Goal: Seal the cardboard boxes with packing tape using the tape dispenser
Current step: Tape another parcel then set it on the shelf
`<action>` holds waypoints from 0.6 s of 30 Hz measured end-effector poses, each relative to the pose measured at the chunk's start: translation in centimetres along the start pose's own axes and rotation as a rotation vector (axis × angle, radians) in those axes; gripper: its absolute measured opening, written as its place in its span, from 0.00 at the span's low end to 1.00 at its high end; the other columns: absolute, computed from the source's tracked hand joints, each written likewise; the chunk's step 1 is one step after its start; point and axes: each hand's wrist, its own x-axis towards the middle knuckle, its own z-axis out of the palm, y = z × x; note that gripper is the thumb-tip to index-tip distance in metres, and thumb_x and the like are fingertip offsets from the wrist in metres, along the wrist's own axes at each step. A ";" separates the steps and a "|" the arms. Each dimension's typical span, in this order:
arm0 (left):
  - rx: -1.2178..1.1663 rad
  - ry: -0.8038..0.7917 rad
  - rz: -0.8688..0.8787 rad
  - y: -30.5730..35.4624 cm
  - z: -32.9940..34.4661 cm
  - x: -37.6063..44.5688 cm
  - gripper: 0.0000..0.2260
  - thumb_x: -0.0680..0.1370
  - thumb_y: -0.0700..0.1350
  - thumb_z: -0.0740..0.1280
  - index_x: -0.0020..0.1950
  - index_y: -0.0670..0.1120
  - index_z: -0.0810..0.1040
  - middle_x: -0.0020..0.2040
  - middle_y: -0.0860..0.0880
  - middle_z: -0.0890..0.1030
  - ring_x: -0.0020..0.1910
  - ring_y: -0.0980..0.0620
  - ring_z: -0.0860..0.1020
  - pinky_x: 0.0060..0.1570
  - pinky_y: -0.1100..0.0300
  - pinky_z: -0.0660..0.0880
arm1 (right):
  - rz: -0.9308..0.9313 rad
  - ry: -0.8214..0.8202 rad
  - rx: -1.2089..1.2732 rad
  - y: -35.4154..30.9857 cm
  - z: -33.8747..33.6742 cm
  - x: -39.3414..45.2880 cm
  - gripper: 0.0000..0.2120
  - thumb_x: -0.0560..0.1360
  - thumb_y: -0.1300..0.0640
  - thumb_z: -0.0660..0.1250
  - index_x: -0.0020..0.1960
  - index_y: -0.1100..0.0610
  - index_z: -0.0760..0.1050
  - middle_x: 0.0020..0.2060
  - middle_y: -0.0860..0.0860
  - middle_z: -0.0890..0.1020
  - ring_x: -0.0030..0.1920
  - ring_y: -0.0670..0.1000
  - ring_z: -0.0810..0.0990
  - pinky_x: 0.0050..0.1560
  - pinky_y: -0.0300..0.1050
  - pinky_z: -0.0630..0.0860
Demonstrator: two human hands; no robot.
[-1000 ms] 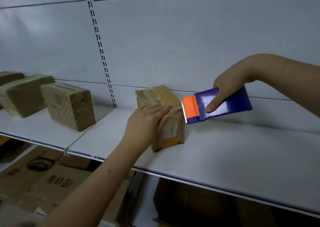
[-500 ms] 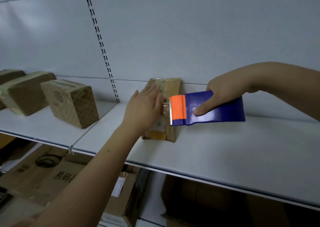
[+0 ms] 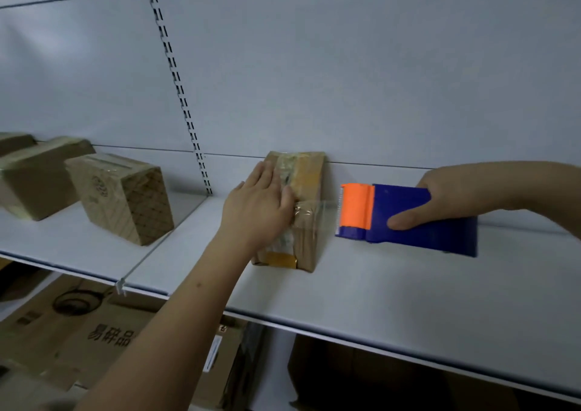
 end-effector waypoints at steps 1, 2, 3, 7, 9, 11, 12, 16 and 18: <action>0.001 -0.023 0.000 0.2 -0.2 -0.2 0.27 0.84 0.56 0.43 0.81 0.46 0.54 0.82 0.50 0.51 0.80 0.56 0.45 0.78 0.55 0.49 | 0.019 0.004 0.012 0.5 -0.2 -0.3 0.38 0.52 0.22 0.66 0.43 0.55 0.82 0.36 0.47 0.85 0.40 0.50 0.85 0.45 0.43 0.77; 0.000 -0.042 0.006 0.2 -0.3 -0.2 0.28 0.84 0.56 0.43 0.81 0.45 0.53 0.82 0.50 0.51 0.80 0.56 0.45 0.78 0.55 0.48 | 0.032 0.015 0.019 0.7 -0.1 -0.5 0.38 0.52 0.23 0.66 0.43 0.55 0.82 0.35 0.48 0.85 0.39 0.50 0.85 0.44 0.42 0.76; -0.011 -0.067 0.008 0.0 -0.4 0.0 0.28 0.84 0.57 0.44 0.81 0.45 0.53 0.82 0.50 0.50 0.80 0.55 0.44 0.78 0.55 0.48 | 0.031 0.032 0.009 0.6 0.0 -0.6 0.39 0.52 0.22 0.65 0.43 0.56 0.81 0.35 0.49 0.85 0.38 0.50 0.84 0.42 0.42 0.75; 0.001 -0.342 -0.046 0.2 -2.4 2.5 0.41 0.72 0.64 0.45 0.76 0.39 0.64 0.79 0.40 0.60 0.78 0.41 0.54 0.77 0.45 0.51 | 0.001 0.126 -0.105 -0.4 0.5 -0.2 0.42 0.52 0.22 0.63 0.40 0.61 0.78 0.31 0.52 0.81 0.30 0.50 0.76 0.34 0.41 0.68; 0.066 -0.459 -0.115 1.6 -3.9 3.5 0.43 0.71 0.69 0.46 0.77 0.42 0.64 0.77 0.38 0.61 0.76 0.38 0.57 0.75 0.43 0.55 | 0.011 0.141 -0.129 -0.9 0.7 -0.3 0.38 0.53 0.22 0.63 0.37 0.59 0.74 0.29 0.50 0.78 0.29 0.50 0.74 0.32 0.41 0.67; 0.003 -0.395 -0.214 3.4 -4.2 4.1 0.41 0.77 0.70 0.54 0.80 0.42 0.56 0.78 0.40 0.57 0.77 0.39 0.55 0.74 0.44 0.57 | 0.035 0.137 -0.192 -1.2 1.0 -0.4 0.39 0.53 0.21 0.61 0.37 0.58 0.72 0.31 0.51 0.77 0.31 0.51 0.73 0.33 0.42 0.66; -0.055 -0.328 -0.248 4.1 -4.1 4.1 0.43 0.77 0.70 0.58 0.80 0.41 0.53 0.78 0.40 0.56 0.77 0.39 0.55 0.73 0.44 0.58 | 0.050 0.151 -0.230 -1.2 1.3 -0.4 0.39 0.55 0.20 0.61 0.37 0.58 0.71 0.31 0.51 0.76 0.31 0.51 0.73 0.34 0.43 0.66; -0.152 -0.158 -0.300 4.1 -1.6 3.9 0.48 0.73 0.74 0.59 0.80 0.43 0.51 0.76 0.41 0.60 0.74 0.38 0.62 0.69 0.46 0.63 | 0.091 0.232 -0.307 -1.6 3.0 -0.2 0.35 0.63 0.22 0.61 0.37 0.56 0.71 0.34 0.50 0.77 0.33 0.48 0.74 0.34 0.43 0.68; -0.134 -0.105 -0.292 3.7 -1.0 3.9 0.47 0.73 0.74 0.58 0.79 0.41 0.55 0.75 0.40 0.64 0.72 0.38 0.65 0.68 0.47 0.64 | 0.089 0.295 -0.342 -2.5 3.8 0.1 0.33 0.65 0.22 0.61 0.38 0.54 0.69 0.35 0.49 0.75 0.34 0.47 0.72 0.33 0.42 0.67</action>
